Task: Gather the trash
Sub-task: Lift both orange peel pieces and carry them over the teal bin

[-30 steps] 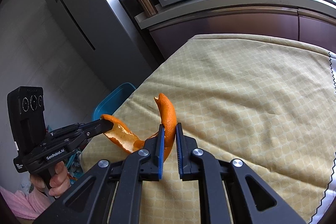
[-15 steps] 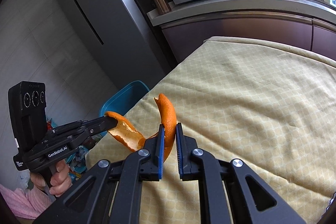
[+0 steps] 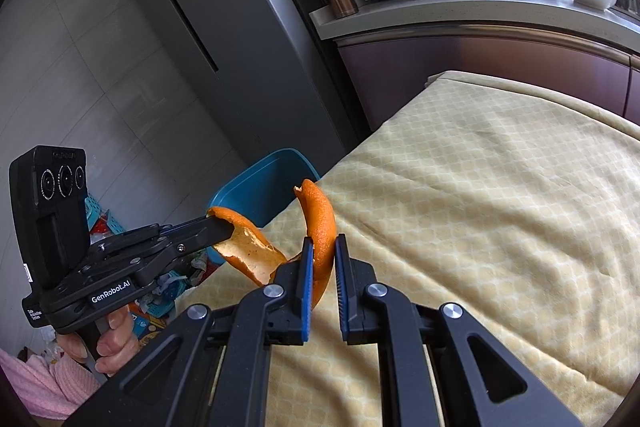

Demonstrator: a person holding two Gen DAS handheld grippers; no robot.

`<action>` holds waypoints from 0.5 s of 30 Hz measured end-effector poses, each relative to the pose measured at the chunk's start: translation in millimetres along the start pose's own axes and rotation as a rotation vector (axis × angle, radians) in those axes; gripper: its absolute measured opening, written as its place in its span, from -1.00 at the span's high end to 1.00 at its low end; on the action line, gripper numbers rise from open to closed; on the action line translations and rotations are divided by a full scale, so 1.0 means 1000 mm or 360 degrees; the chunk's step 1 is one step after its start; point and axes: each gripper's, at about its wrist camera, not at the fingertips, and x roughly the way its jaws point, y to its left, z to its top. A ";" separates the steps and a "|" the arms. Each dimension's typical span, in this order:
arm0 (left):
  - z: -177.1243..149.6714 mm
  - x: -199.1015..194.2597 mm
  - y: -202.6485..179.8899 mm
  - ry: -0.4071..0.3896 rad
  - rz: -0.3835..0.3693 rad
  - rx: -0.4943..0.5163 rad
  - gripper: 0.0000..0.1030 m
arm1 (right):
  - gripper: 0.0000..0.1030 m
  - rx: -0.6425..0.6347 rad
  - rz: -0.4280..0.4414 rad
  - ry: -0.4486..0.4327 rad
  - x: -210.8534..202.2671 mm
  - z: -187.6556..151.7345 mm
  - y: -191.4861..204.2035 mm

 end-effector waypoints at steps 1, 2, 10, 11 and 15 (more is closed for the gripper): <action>0.001 -0.001 0.002 -0.0005 0.0007 -0.0002 0.89 | 0.82 -0.0006 0.0004 0.0004 0.002 0.001 0.002; 0.001 -0.002 0.004 -0.0010 0.0015 -0.0005 0.89 | 0.82 -0.0014 0.0010 0.0009 0.003 0.002 0.003; 0.007 -0.012 0.025 -0.0064 0.0089 -0.0045 0.89 | 0.82 -0.0061 0.0060 0.0035 0.021 0.013 0.020; 0.008 -0.014 0.027 -0.0069 0.0097 -0.0054 0.89 | 0.82 -0.0066 0.0066 0.0040 0.024 0.015 0.022; 0.010 -0.020 0.043 -0.0095 0.0146 -0.0090 0.89 | 0.82 -0.0101 0.0089 0.0056 0.036 0.024 0.033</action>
